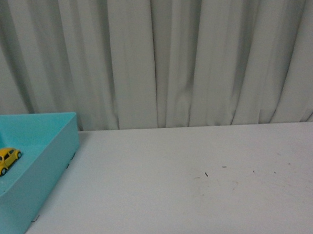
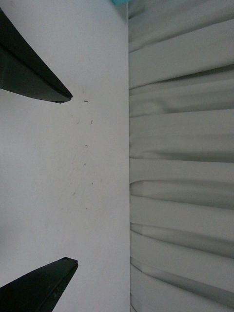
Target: Wind up and store yellow beetle toy
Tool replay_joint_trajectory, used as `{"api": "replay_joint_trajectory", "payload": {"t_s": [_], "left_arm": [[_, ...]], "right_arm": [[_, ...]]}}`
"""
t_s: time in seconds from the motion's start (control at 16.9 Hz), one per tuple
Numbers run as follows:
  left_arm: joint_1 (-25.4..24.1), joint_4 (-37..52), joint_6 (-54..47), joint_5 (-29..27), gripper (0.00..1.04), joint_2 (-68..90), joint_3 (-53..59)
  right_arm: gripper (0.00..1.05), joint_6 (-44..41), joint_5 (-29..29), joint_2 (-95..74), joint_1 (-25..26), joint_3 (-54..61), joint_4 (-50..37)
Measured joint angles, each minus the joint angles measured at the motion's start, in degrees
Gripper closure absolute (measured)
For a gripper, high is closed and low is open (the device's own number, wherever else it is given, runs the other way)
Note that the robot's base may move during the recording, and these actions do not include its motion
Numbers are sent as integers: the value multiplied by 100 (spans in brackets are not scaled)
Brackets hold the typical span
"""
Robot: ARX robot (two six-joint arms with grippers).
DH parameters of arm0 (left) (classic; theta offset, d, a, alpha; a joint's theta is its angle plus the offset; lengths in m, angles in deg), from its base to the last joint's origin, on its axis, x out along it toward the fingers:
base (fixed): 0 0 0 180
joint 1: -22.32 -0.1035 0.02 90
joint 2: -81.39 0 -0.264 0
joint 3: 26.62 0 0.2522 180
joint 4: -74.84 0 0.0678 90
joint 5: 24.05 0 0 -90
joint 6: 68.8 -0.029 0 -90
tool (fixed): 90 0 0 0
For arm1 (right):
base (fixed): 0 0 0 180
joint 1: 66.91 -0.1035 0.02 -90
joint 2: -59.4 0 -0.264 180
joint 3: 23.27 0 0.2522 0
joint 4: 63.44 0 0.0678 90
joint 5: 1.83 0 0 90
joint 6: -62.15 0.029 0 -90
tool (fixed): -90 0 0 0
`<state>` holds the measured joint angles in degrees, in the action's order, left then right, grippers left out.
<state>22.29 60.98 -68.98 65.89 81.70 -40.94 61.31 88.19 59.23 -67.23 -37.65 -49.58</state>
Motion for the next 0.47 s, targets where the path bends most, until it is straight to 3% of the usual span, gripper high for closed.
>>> {"api": "replay_joint_trajectory", "payload": {"t_s": [0.47], "left_arm": [[0,-9,2,2,7,0,0]], "right_arm": [[7,7,-7,0,0,0,15]]}}
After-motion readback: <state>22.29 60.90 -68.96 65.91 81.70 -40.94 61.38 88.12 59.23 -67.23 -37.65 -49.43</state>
